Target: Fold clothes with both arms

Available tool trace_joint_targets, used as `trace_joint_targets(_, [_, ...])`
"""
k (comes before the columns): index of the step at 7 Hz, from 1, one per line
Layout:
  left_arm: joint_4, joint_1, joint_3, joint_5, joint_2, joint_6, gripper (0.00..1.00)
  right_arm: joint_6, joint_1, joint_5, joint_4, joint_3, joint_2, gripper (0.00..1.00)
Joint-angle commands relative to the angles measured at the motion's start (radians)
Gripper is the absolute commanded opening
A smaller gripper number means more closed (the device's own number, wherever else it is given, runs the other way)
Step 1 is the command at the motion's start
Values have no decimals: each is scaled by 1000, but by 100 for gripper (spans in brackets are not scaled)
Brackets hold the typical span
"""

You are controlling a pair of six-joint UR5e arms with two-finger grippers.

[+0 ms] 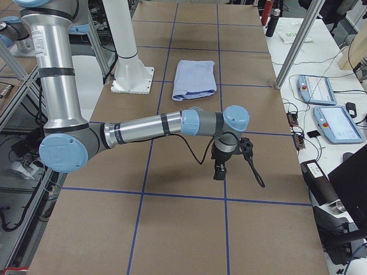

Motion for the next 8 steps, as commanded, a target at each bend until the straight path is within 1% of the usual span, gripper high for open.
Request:
trace_joint_targets(1, [162,0,-90,1,-4,-14,100,2,17,72,0,0,-27,100])
trace_joint_targets(2, [232,4,-133,-3,-2,-95,100,2,17,72,0,-2,-36,100])
trace_joint_targets(4, [244,4,-133,-11,6,-105,100,0,17,72,2,0,-56,100])
trace_joint_targets(5, [244,4,-135,-12,6,-106,100,-1,17,71,29,35,-99,100])
trace_joint_targets(6, [244,6,-137,-12,6,-106,100,3,17,68,119,24,-139,100])
trace_joint_targets(7, [244,4,-137,-12,6,-106,100,2,19,63,156,21,-163,100])
trace_joint_targets(8, [244,6,-137,-11,6,-106,100,0,35,59,160,0,-164,100])
